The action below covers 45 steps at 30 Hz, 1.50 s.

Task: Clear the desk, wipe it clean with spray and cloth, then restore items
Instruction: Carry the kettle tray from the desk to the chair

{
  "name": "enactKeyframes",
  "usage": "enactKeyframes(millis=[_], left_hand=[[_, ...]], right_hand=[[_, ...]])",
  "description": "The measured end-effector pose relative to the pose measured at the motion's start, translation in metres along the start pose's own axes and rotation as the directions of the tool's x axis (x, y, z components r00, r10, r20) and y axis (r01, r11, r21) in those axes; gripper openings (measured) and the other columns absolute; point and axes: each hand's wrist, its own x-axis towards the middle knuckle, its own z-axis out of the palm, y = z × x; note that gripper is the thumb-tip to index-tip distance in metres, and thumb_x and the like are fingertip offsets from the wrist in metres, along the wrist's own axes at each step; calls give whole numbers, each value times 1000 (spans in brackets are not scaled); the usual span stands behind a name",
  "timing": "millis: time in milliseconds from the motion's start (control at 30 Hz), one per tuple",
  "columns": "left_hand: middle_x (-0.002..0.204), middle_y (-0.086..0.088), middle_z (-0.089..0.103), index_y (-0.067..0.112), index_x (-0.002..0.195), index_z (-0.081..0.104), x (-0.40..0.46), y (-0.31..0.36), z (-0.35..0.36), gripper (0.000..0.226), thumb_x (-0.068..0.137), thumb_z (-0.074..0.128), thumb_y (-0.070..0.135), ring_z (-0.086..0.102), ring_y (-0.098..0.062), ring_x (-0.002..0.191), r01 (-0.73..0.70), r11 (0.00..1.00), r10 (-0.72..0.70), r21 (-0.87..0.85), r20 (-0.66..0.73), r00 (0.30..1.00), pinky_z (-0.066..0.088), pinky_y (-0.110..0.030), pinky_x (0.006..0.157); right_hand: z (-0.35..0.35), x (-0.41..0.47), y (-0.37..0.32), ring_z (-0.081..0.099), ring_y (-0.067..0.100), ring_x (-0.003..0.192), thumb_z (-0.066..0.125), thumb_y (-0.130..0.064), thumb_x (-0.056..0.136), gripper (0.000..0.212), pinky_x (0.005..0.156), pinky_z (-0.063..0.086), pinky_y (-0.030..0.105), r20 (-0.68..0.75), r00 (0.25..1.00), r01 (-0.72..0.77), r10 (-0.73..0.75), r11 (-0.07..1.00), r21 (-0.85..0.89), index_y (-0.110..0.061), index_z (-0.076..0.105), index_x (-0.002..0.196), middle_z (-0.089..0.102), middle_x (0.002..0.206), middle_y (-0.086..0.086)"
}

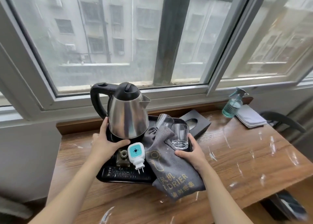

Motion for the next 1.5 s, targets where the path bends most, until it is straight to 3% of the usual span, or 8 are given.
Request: enactKeyframes(millis=[67,233,500,900,1000,1200,1300,1500], left_hand=[[134,-16,38,54,151,12,-8,15,20,125,56,94,45,39,-34,132,-21,1000,21,-16,12,1000,33,-47,112],[134,-14,37,59,148,11,-34,50,82,123,57,93,47,37,-34,133,-48,999,49,-19,45,998,33,-50,112],[137,-18,40,58,148,10,-78,114,204,126,54,93,53,39,-38,132,-63,998,63,2,72,995,34,-50,111],[153,-17,31,57,148,6,-102,214,368,126,55,91,57,29,-35,142,-152,987,138,41,247,959,30,-54,113],[150,-18,33,56,149,5,-95,233,410,125,58,90,56,29,-34,141,-194,979,168,59,299,939,31,-51,111],[153,-14,36,50,152,10,-83,271,481,126,57,91,55,32,-31,141,-276,961,250,3,414,875,30,-47,113],[152,-9,40,53,151,9,-81,287,513,128,51,88,64,31,-30,142,-304,953,270,2,456,848,30,-47,114],[147,-17,35,53,152,9,-99,319,568,123,60,90,52,36,-32,138,-267,964,231,10,468,853,31,-47,112]], right_hand=[[-25,-4,5,53,12,124,95,-27,54,122,88,43,21,-11,1000,7,-6,999,32,-29,32,158,50,141,-11],[-102,-16,20,55,13,120,91,-30,46,132,77,43,13,-33,999,11,-10,999,44,-23,28,161,50,147,-3],[-244,-35,42,51,16,130,90,-43,37,139,103,40,30,-82,995,48,-48,999,6,-21,30,160,47,154,3],[-415,-54,78,36,7,131,95,-28,62,116,106,31,26,-266,963,-44,54,998,42,-21,32,160,39,153,-8],[-445,-55,90,52,17,133,96,-53,42,127,115,40,44,-344,936,-70,76,997,29,-30,41,154,52,151,-4],[-494,-55,106,65,12,115,89,-43,51,93,95,50,30,-479,870,-120,116,993,23,-34,57,138,69,124,-12],[-522,-55,119,59,-5,102,91,-16,71,72,79,43,12,-507,851,-114,135,991,73,-38,53,127,63,114,-25],[-585,-43,144,65,11,112,92,-24,63,82,79,46,18,-500,852,-122,155,988,97,-31,56,136,70,120,-13]])
